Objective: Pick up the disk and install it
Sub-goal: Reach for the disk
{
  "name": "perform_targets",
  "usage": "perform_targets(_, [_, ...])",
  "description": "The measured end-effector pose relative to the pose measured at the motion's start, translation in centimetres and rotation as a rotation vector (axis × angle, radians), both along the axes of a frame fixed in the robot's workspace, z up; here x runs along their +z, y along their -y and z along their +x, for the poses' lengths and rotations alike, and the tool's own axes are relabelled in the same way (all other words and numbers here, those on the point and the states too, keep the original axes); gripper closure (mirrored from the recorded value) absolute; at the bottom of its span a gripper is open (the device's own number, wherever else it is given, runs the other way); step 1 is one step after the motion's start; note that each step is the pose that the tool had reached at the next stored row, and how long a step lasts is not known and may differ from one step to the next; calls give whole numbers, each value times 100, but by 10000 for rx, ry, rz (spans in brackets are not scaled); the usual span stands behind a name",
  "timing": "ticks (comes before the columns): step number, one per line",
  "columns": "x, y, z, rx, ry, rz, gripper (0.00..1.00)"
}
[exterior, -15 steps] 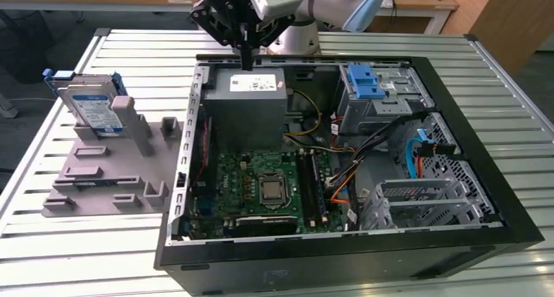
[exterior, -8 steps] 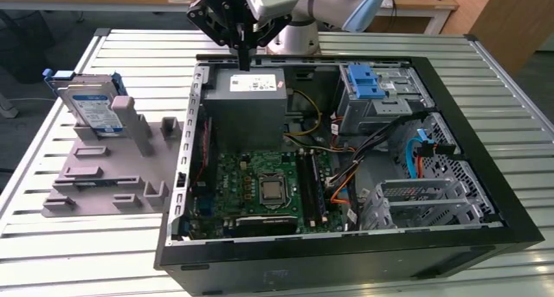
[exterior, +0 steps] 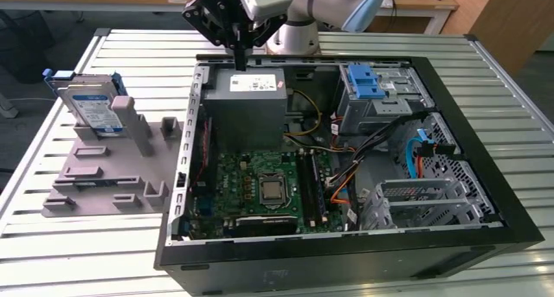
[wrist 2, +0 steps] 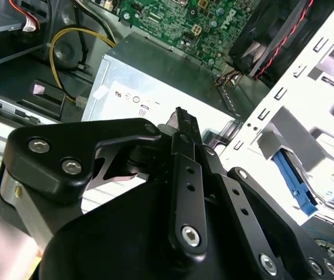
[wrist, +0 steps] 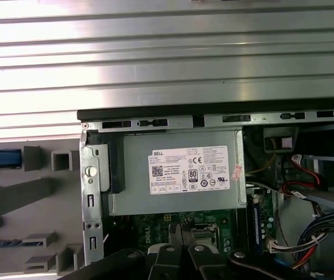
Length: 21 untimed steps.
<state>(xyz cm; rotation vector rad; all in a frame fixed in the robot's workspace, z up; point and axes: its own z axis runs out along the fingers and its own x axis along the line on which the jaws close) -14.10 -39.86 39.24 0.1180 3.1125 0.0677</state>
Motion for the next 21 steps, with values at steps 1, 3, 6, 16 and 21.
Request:
perform_targets(1, [0, 0, -9, 0, 0, 0, 89])
perform_targets(3, [0, -2, -29, 1, -1, -1, 89])
perform_targets(6, [-2, -3, -59, 1, -1, -1, 89])
perform_targets(16, [-6, -9, -157, 0, -3, 0, 89])
perform_targets(21, [-9, -11, -202, 0, -5, 0, 89])
